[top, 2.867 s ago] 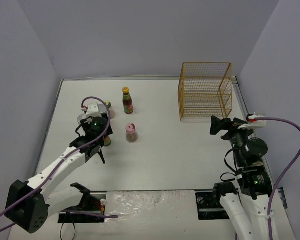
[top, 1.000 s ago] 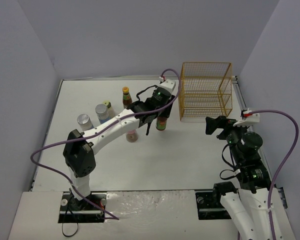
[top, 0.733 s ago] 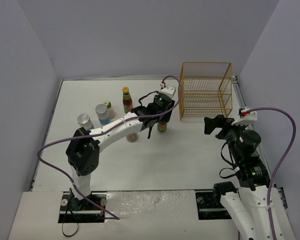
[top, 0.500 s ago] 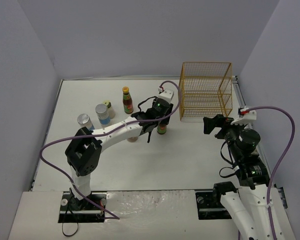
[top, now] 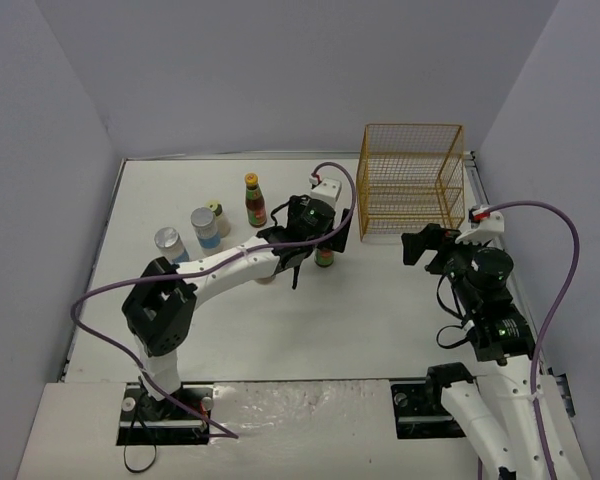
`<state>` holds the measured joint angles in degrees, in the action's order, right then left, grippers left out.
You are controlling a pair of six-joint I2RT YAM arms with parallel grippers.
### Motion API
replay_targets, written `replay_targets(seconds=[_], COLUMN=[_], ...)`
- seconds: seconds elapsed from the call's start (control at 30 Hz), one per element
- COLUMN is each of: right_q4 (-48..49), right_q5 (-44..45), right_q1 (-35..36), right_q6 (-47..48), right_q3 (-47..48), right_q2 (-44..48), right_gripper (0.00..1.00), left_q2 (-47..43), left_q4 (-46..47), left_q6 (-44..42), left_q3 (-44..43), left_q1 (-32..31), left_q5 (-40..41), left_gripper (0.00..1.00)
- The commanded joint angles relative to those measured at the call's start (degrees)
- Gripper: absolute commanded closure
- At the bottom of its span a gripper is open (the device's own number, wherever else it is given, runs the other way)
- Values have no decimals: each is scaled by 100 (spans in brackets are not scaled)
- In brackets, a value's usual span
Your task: Organize the condiment bottles
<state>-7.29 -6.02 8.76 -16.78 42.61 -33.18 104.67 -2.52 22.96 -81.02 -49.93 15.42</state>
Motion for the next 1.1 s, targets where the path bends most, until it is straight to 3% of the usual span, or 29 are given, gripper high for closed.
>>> replay_targets(seconds=[0.0,0.27,0.5,0.73,0.93,1.07], right_q4=[557,1274,2346,3568,4266,4487], right_q5=[-62,316,1009,1120,1259,1435], right_q1=[96,901,2078,2599,2830,2894], right_q6=[-86,290,974,1011,1176,1290], right_q3=[613,927,660,310,264,300], right_q2=[-761,-1752,-2622,-3431,-4006,-4377], right_gripper=[0,0,0,0,1,9], left_q2=[-1036,-1988,-3455,-5125,-5794,-6009], left_q4=[-671,-1622,-2060,-2245,-2261,-2349], left_q6=[-18,-92,39,0,-193,-230], left_q3=[-682,-743,582,1928,2648,2871], left_q1=[-41,103,816,1800,2144,2259], left_q5=[273,496,610,628,811,813], left_gripper=[3,3,3,3,3,3])
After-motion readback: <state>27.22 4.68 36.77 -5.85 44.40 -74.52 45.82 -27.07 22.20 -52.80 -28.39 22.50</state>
